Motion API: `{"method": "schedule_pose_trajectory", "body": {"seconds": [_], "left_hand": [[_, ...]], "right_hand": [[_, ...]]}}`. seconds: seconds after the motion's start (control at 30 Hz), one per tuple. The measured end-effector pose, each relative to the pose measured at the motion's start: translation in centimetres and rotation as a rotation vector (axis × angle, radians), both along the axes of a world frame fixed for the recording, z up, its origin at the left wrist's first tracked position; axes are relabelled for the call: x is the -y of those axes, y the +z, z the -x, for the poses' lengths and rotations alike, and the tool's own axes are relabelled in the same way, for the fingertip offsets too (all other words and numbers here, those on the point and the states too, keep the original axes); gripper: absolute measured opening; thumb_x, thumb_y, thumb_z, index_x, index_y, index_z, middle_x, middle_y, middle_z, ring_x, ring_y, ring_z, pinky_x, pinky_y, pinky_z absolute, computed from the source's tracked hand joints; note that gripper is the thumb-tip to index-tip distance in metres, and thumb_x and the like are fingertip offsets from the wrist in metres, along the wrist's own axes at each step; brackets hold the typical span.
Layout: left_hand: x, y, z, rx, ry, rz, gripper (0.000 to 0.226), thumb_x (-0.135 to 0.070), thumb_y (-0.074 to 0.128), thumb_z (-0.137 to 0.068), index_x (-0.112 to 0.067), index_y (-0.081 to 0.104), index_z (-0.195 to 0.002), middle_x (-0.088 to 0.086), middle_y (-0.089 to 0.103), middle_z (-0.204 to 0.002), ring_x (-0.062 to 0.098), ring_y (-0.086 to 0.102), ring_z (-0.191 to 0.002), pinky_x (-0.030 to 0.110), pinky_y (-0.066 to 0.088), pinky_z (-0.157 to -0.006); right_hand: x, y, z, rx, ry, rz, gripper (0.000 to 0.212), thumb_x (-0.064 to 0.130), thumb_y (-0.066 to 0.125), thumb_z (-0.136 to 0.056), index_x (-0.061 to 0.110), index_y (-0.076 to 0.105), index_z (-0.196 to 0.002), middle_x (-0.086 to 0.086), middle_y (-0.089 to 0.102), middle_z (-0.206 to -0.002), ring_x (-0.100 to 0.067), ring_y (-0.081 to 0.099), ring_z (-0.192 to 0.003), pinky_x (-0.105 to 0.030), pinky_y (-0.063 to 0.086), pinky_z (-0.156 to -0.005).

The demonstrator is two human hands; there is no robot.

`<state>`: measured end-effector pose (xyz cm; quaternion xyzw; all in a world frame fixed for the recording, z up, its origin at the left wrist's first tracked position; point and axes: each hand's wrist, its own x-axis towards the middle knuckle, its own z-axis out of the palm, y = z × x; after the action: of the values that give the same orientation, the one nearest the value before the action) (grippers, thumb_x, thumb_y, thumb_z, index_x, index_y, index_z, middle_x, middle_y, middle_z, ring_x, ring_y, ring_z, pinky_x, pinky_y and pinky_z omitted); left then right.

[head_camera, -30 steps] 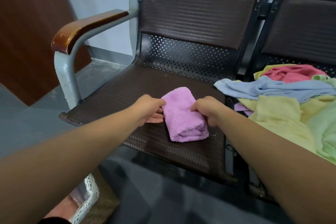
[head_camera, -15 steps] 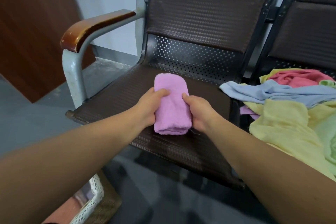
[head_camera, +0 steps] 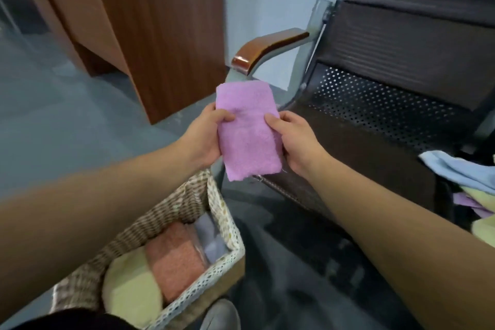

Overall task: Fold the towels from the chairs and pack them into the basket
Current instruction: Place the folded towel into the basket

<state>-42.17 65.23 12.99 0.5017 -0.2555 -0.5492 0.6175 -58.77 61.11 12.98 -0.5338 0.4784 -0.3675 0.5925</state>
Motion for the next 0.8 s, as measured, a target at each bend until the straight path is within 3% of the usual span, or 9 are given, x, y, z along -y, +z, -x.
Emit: {"method": "schedule_pose_trajectory", "body": {"seconds": [0.17, 0.27, 0.37, 0.5, 0.57, 0.63, 0.7, 0.8], "left_hand": [[-6.0, -5.6, -7.8, 0.004, 0.1, -0.105, 0.045, 0.002, 0.051, -0.091, -0.014, 0.048, -0.134, 0.014, 0.06, -0.133, 0.03, 0.063, -0.115, 0.046, 0.058, -0.084], [-9.8, -10.6, -10.8, 0.026, 0.038, -0.221, 0.041, -0.001, 0.054, -0.092, -0.02, 0.053, -0.128, 0.012, 0.063, -0.121, 0.026, 0.066, -0.094, 0.041, 0.059, -0.07], [-12.5, -15.2, -12.1, -0.002, -0.026, -0.309, 0.041, -0.002, 0.054, -0.094, -0.024, 0.054, -0.128, 0.009, 0.067, -0.112, 0.024, 0.069, -0.087, 0.042, 0.059, -0.07], [-13.3, -21.5, -12.3, 0.018, -0.053, -0.425, 0.04, -0.001, 0.059, -0.092, -0.019, 0.053, -0.127, 0.009, 0.07, -0.113, 0.025, 0.072, -0.084, 0.04, 0.061, -0.066], [-13.0, -23.9, -12.1, 0.072, -0.055, -0.466, 0.048, -0.007, 0.065, -0.086, -0.015, 0.053, -0.133, 0.009, 0.07, -0.117, 0.028, 0.071, -0.098, 0.045, 0.06, -0.083], [-12.5, -25.7, -12.0, 0.291, -0.069, -0.469, 0.046, -0.011, 0.064, -0.091, -0.009, 0.055, -0.135, 0.007, 0.068, -0.124, 0.024, 0.066, -0.111, 0.037, 0.053, -0.095], [-12.5, -27.3, -12.4, 0.689, -0.133, -0.451, 0.042, -0.024, 0.057, -0.098, -0.012, 0.053, -0.139, 0.003, 0.061, -0.133, 0.019, 0.057, -0.121, 0.027, 0.041, -0.103], [-12.8, -30.6, -13.4, 1.229, -0.337, -0.446, 0.082, -0.072, 0.034, -0.089, -0.018, 0.033, -0.15, 0.007, 0.05, -0.147, 0.027, 0.049, -0.134, 0.038, 0.038, -0.111]], "right_hand": [[-3.6, -3.6, -7.4, -0.24, 0.185, 0.072, 0.031, 0.031, 0.063, -0.096, 0.002, 0.062, -0.104, -0.017, 0.069, -0.101, -0.028, 0.065, -0.086, -0.043, 0.052, -0.074], [-5.3, -7.3, -10.4, -0.394, 0.285, 0.068, 0.019, 0.028, 0.062, -0.096, 0.008, 0.062, -0.096, -0.009, 0.068, -0.095, -0.022, 0.063, -0.087, -0.036, 0.051, -0.077], [-6.5, -11.1, -11.8, -0.512, 0.352, 0.079, 0.011, 0.021, 0.062, -0.096, 0.015, 0.057, -0.087, 0.0, 0.063, -0.087, -0.016, 0.057, -0.079, -0.022, 0.039, -0.06], [-7.6, -16.3, -12.8, -0.656, 0.386, 0.059, 0.01, 0.021, 0.058, -0.096, 0.013, 0.056, -0.102, -0.007, 0.062, -0.104, -0.018, 0.053, -0.088, -0.027, 0.034, -0.07], [-8.0, -18.4, -13.0, -0.697, 0.382, 0.046, 0.017, 0.02, 0.055, -0.099, 0.011, 0.056, -0.113, -0.007, 0.062, -0.111, -0.018, 0.053, -0.093, -0.026, 0.034, -0.073], [-8.3, -20.0, -13.4, -0.723, 0.341, 0.012, 0.027, 0.017, 0.05, -0.101, 0.008, 0.052, -0.127, -0.009, 0.061, -0.121, -0.024, 0.057, -0.106, -0.026, 0.035, -0.078], [-8.3, -21.2, -13.7, -0.76, 0.283, -0.025, 0.034, 0.015, 0.048, -0.102, 0.009, 0.047, -0.136, -0.011, 0.058, -0.132, -0.028, 0.055, -0.12, -0.03, 0.04, -0.09], [-8.0, -23.2, -14.5, -0.803, 0.276, -0.092, 0.034, 0.011, 0.047, -0.099, 0.005, 0.045, -0.133, -0.017, 0.057, -0.13, -0.032, 0.056, -0.118, -0.032, 0.042, -0.09]]}}
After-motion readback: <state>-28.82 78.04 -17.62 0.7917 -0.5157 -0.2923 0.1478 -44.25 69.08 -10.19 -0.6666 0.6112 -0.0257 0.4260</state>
